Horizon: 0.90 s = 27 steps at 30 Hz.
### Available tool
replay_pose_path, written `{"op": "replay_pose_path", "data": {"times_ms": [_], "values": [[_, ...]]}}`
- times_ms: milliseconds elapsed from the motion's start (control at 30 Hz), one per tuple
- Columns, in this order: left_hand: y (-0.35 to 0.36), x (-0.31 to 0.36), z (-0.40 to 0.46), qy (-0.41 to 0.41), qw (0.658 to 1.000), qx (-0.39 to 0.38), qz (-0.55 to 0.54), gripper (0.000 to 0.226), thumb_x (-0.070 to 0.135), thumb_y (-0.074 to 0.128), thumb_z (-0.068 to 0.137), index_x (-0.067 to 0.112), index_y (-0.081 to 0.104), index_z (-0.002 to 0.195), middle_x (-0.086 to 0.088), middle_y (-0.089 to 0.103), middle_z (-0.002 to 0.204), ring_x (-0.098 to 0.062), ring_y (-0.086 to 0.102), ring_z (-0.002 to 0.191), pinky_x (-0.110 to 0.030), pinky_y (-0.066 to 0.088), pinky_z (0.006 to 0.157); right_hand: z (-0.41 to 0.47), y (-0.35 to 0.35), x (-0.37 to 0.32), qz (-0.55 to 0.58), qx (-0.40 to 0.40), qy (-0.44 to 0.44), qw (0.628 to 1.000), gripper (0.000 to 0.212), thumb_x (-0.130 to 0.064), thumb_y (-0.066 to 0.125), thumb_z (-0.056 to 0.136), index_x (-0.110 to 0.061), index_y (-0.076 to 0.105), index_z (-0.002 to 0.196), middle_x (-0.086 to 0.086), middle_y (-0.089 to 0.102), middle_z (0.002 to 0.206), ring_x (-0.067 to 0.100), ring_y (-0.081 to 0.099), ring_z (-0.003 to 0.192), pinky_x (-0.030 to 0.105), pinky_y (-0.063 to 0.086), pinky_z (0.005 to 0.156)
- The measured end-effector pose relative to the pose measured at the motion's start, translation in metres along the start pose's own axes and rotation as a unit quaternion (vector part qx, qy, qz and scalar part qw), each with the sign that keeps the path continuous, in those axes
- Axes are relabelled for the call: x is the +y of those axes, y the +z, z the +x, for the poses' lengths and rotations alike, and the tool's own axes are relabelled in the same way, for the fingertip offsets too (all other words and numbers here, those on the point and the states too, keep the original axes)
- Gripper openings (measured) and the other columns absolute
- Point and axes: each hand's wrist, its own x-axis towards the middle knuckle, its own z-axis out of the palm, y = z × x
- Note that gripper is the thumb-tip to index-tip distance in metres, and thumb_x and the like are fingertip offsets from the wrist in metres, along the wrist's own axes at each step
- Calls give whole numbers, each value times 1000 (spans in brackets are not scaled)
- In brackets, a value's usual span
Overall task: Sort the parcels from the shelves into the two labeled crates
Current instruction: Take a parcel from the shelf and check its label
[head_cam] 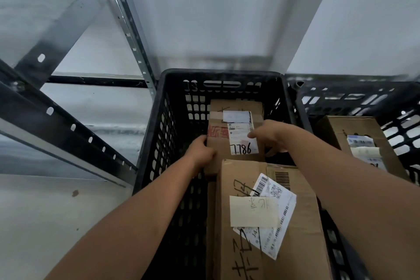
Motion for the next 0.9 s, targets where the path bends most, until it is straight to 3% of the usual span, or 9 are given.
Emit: {"op": "replay_pose_path", "data": {"times_ms": [167, 300, 433, 533, 633, 733, 800, 867, 900], "values": [[-7, -4, -18, 29, 999, 31, -11, 55, 5, 63, 87, 19, 53, 139, -6, 66, 125, -25, 66, 107, -49, 57, 93, -5, -1, 0, 24, 17, -28, 999, 19, -18, 57, 100, -9, 51, 116, 17, 65, 126, 35, 59, 119, 52, 52, 100], [-5, -8, -32, 78, 995, 65, -18, 55, 12, 69, 83, 25, 58, 135, 1, 68, 121, -20, 66, 108, -47, 55, 96, -20, -4, -2, -1, 33, -58, 998, 29, -20, 61, 98, -5, 54, 122, 16, 68, 114, 33, 65, 108, 49, 53, 97], [-5, 0, -50, 120, 988, 89, -27, 57, 11, 72, 83, 23, 58, 136, 2, 69, 121, -16, 65, 111, -44, 54, 100, -41, -12, -5, -42, 60, -91, 993, 21, -23, 62, 98, -14, 52, 113, 12, 62, 109, 32, 62, 106, 45, 55, 91], [-10, 10, -65, 144, 985, 92, -34, 58, 5, 70, 85, 21, 56, 139, 0, 68, 124, -17, 65, 113, -43, 52, 103, -54, -16, -7, -24, 84, -107, 990, 25, -27, 62, 97, -9, 52, 111, 11, 62, 94, 29, 64, 93, 41, 57, 80], [-14, 19, -78, 168, 981, 90, -35, 59, 0, 65, 88, 22, 54, 142, 2, 66, 127, -14, 63, 113, -32, 51, 99, -64, -17, -6, 27, 94, -114, 989, 36, -29, 62, 97, 3, 54, 113, 17, 65, 83, 37, 70, 95, 47, 58, 86], [-17, 24, -88, 196, 976, 89, -44, 61, -2, 63, 91, 22, 49, 146, 6, 63, 125, -4, 60, 100, -9, 48, 77, -72, -20, -8, 51, 117, -131, 983, 47, -37, 64, 95, 2, 53, 118, 18, 65, 104, 35, 68, 101, 47, 59, 88], [-19, 27, -93, 211, 971, 99, -47, 62, -2, 62, 92, 24, 48, 146, 9, 62, 122, 6, 58, 91, -2, 45, 66, -76, -23, -9, 59, 138, -133, 980, 64, -49, 64, 93, 0, 49, 130, 13, 60, 115, 31, 63, 103, 44, 58, 86], [-21, 28, -98, 225, 968, 106, -46, 62, 0, 62, 93, 25, 48, 148, 9, 62, 127, 8, 59, 94, -4, 49, 73, -81, -24, -9, 55, 154, -130, 978, 81, -61, 60, 91, 0, 42, 139, 10, 54, 119, 28, 58, 105, 41, 57, 82], [-21, 28, -99, 231, 966, 107, -46, 63, 2, 62, 93, 25, 46, 149, 7, 63, 131, 3, 62, 100, -12, 53, 82, -82, -24, -8, 53, 159, -132, 977, 86, -66, 58, 89, 1, 41, 142, 10, 54, 121, 28, 58, 106, 39, 56, 79]]}}
